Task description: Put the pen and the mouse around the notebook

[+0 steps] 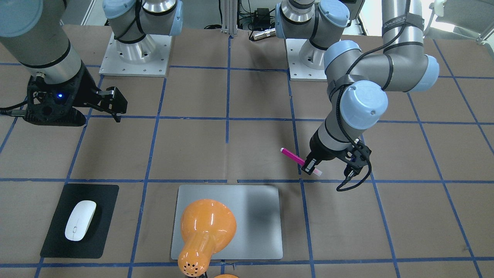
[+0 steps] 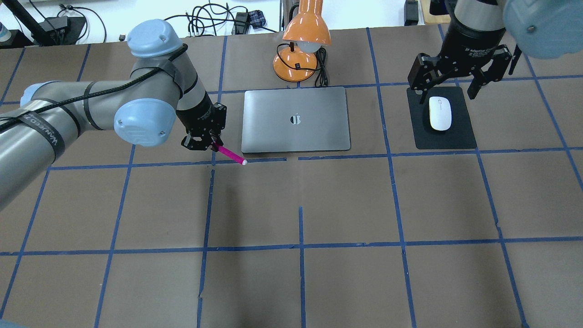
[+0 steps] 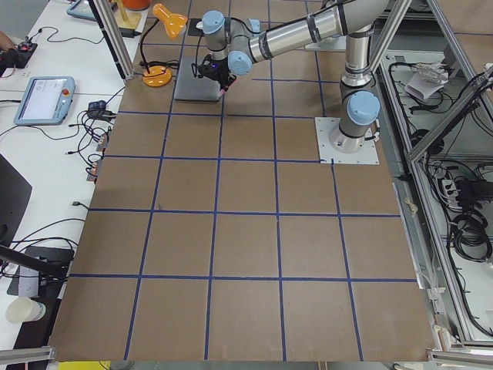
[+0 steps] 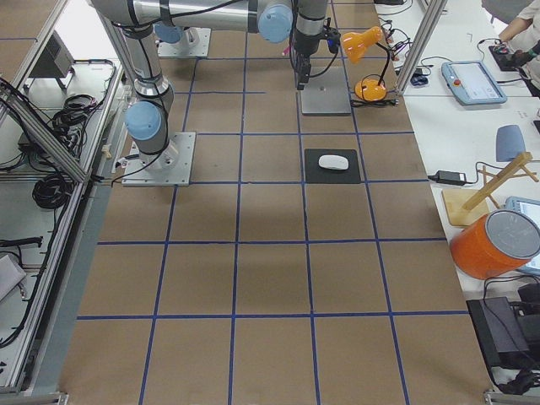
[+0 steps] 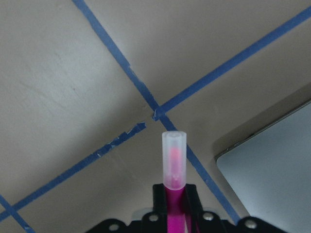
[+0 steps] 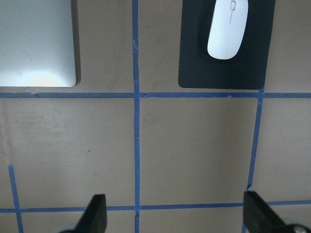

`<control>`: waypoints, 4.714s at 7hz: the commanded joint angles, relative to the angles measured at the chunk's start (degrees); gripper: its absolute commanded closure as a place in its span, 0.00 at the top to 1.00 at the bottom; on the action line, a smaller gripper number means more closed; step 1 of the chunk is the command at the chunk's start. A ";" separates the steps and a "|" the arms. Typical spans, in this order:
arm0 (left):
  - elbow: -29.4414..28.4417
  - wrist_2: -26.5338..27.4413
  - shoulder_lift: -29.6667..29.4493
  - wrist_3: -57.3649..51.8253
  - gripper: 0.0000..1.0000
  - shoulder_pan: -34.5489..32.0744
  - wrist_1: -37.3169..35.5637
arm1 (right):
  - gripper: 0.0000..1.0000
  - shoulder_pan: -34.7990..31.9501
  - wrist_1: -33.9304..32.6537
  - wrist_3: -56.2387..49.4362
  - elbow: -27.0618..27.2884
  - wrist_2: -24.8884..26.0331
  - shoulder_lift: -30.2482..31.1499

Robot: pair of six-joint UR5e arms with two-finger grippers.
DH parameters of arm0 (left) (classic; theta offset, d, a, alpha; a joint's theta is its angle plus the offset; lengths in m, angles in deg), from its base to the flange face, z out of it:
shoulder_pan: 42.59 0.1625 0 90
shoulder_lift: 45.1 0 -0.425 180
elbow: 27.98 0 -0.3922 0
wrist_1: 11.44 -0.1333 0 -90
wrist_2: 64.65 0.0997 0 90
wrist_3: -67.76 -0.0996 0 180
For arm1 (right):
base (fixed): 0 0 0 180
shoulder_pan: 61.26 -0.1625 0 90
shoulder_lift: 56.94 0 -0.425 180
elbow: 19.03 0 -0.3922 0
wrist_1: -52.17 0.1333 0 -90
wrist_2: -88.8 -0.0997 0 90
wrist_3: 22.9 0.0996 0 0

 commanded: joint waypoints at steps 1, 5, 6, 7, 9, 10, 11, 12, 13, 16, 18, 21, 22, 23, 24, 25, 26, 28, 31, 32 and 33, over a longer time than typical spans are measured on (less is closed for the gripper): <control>0.31 -0.03 -2.18 10.31 0.00 -4.98 -4.54 | 1.00 -0.39 0.33 0.13 -0.17 -0.32 0.04; 0.22 0.58 -8.24 26.49 0.00 -13.16 -11.16 | 1.00 -1.97 -1.85 -3.03 -1.04 -2.69 0.57; 0.22 0.93 -9.21 27.39 0.00 -14.48 -11.16 | 1.00 -1.98 -1.77 -3.12 -1.05 -2.78 0.48; 0.22 0.76 -9.66 28.35 0.00 -14.76 -12.64 | 1.00 -1.98 -1.77 -3.12 -0.79 -2.78 0.48; 0.22 0.23 -10.10 31.62 0.00 -14.76 -13.71 | 1.00 -1.98 -1.77 -3.04 -0.70 -2.78 0.48; 0.31 0.05 -10.10 31.96 0.00 -14.76 -13.62 | 1.00 -1.98 -1.77 -3.12 -0.70 -2.78 0.48; 0.31 0.05 -10.10 32.14 0.00 -14.85 -13.36 | 1.00 -1.98 -1.86 -2.95 -0.53 -2.78 0.48; 0.57 0.31 -10.01 32.23 0.00 -14.94 -12.66 | 1.00 -1.98 -1.86 -2.86 -0.44 -2.78 0.48; 1.70 0.23 -9.92 32.23 0.00 -14.94 -12.83 | 1.00 -1.98 -1.77 -2.86 -0.52 -2.43 0.48; 2.50 -0.21 -9.57 32.23 0.20 -14.94 -13.09 | 1.00 -1.98 -1.77 -2.42 -0.96 -2.60 0.48; 2.33 -0.38 -8.79 31.71 1.00 -14.76 -13.36 | 1.00 -1.98 -1.77 -2.07 -0.96 -1.91 0.48; 1.27 -0.56 -7.73 9.88 1.00 -10.22 -12.92 | 1.00 -1.98 -1.77 -2.07 -0.96 -1.90 0.48; 1.27 -0.21 -6.42 -2.36 1.00 -7.76 -12.66 | 1.00 -1.98 -1.77 -2.07 -0.96 -2.07 0.48; 1.10 0.05 -4.58 -7.44 1.00 -5.90 -11.52 | 1.00 -1.98 -1.77 -2.07 -0.70 -1.99 0.48; -0.29 0.23 -2.74 -13.06 1.00 -3.36 -8.21 | 1.00 -1.98 -1.60 -2.07 -0.96 -1.90 0.48; -3.53 0.32 -1.06 -23.21 1.00 0.32 -0.78 | 1.00 -1.98 -1.77 -2.07 -0.96 -1.99 0.48; -8.00 0.49 0.61 -30.28 1.00 3.57 7.22 | 1.00 -1.98 -1.69 -2.07 -0.96 -2.25 0.48; -13.30 1.90 3.24 -47.57 1.00 7.29 14.23 | 1.00 -1.98 -1.60 -2.07 -0.97 -2.16 0.57; -14.55 1.03 7.91 -55.04 1.00 8.62 22.94 | 1.00 -1.98 -1.60 -1.98 -1.05 -1.81 0.57; -14.55 1.28 8.96 -55.22 1.00 8.70 22.94 | 1.00 -1.98 -1.34 -1.89 -1.05 -2.51 0.66; -13.24 1.63 9.58 -57.40 1.00 8.62 22.94 | 1.00 -1.98 -1.16 -1.02 -1.05 -2.51 0.66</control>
